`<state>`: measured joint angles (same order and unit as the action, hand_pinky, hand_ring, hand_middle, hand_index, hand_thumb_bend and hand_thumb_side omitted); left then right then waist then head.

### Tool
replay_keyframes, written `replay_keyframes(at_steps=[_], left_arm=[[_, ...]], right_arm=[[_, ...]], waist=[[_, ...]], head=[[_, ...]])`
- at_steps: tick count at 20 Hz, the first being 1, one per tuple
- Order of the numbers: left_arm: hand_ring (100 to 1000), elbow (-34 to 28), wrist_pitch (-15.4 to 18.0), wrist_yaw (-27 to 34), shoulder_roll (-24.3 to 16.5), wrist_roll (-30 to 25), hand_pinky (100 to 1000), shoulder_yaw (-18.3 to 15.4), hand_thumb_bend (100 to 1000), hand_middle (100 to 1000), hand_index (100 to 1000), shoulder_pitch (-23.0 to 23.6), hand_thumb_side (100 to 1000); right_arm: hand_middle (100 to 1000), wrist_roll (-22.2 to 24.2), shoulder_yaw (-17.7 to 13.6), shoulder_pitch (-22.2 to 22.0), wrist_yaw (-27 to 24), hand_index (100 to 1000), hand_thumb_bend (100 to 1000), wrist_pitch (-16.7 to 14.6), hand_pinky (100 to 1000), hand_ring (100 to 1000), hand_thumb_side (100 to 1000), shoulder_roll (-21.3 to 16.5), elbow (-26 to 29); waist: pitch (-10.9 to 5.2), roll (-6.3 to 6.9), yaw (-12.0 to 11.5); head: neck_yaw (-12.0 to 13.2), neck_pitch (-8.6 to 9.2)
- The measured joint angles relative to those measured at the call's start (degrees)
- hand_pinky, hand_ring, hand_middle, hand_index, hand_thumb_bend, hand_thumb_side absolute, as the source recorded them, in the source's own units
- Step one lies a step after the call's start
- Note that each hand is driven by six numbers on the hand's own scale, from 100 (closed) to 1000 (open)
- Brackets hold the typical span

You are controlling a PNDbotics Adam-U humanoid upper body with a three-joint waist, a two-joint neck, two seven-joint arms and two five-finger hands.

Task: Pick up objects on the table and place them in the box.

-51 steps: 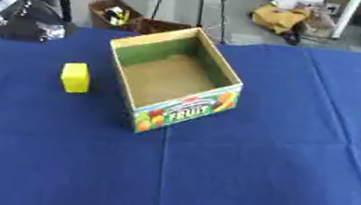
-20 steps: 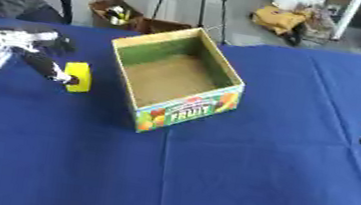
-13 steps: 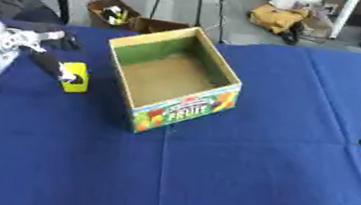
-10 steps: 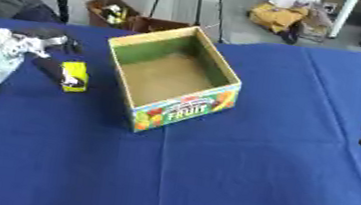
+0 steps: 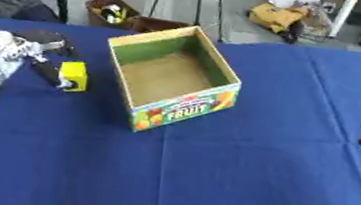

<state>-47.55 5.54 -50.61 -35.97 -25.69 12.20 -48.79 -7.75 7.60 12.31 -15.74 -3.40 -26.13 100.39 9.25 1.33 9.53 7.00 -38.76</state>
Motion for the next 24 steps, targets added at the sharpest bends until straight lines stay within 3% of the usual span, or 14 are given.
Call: replay_keyframes(at_steps=[9,12,13,14,15,16,22,23,24], left_arm=[[743,1.2,2.7,-8.6,2.1,-0.1,803,-3.4,424,700,789,0.4,286],[638,1.4,3.7,-11.4,2.7,0.5,757,-4.5,335,588,702,0.5,263],[638,1.4,4.0,-12.4,2.9,0.9,757,-4.9,335,588,702,0.5,263],[563,1.4,4.3,-13.2,3.0,1.4,719,-5.3,264,506,624,0.5,254],[563,1.4,4.5,-14.2,3.2,2.1,719,-5.7,264,506,624,0.5,254],[521,1.4,4.7,-15.1,3.4,2.7,692,-6.2,245,461,570,0.6,250],[521,1.4,6.3,-20.7,4.5,7.8,692,-8.8,245,461,570,0.9,250],[479,1.7,6.6,-21.5,4.6,8.4,667,-9.1,240,408,509,0.9,251],[479,1.7,6.9,-22.1,4.8,9.1,667,-9.5,240,408,509,0.9,251]], right_arm=[[705,0.0,0.0,0.0,0.0,779,100,0.0,620,723,1000,0.0,0.0],[705,0.0,-0.1,0.0,0.0,779,100,0.0,620,723,1000,0.0,0.0],[705,0.0,-0.1,0.0,0.0,779,100,0.0,620,723,1000,0.0,0.0],[705,0.0,-0.2,0.0,0.0,779,100,0.0,620,723,1000,0.0,0.0],[705,0.0,-0.2,0.0,0.0,779,100,0.0,620,723,1000,0.0,0.0],[705,0.0,-0.2,0.0,0.0,779,100,0.0,620,723,1000,0.0,0.0],[705,0.0,-0.2,0.0,0.0,779,100,0.0,620,723,1000,0.1,0.0],[705,0.0,-0.2,0.0,0.0,779,100,0.0,620,723,1000,0.1,0.0],[705,0.0,-0.2,-0.1,0.0,779,100,0.0,620,723,1000,0.1,0.0]], waist=[[0.00,-0.27,-0.1],[0.01,-0.33,-0.1],[0.01,-0.35,-0.2],[0.03,-0.38,-0.2],[0.03,-0.39,-0.2],[0.03,-0.39,-0.2],[0.06,-0.42,-0.4],[0.06,-0.42,-0.4],[0.06,-0.45,-0.4]], head=[[0.0,0.00],[0.0,0.00],[0.0,0.00],[0.0,0.00],[-0.1,0.00],[-0.1,0.01],[-0.1,0.01],[-0.1,0.01],[-0.1,0.01]])
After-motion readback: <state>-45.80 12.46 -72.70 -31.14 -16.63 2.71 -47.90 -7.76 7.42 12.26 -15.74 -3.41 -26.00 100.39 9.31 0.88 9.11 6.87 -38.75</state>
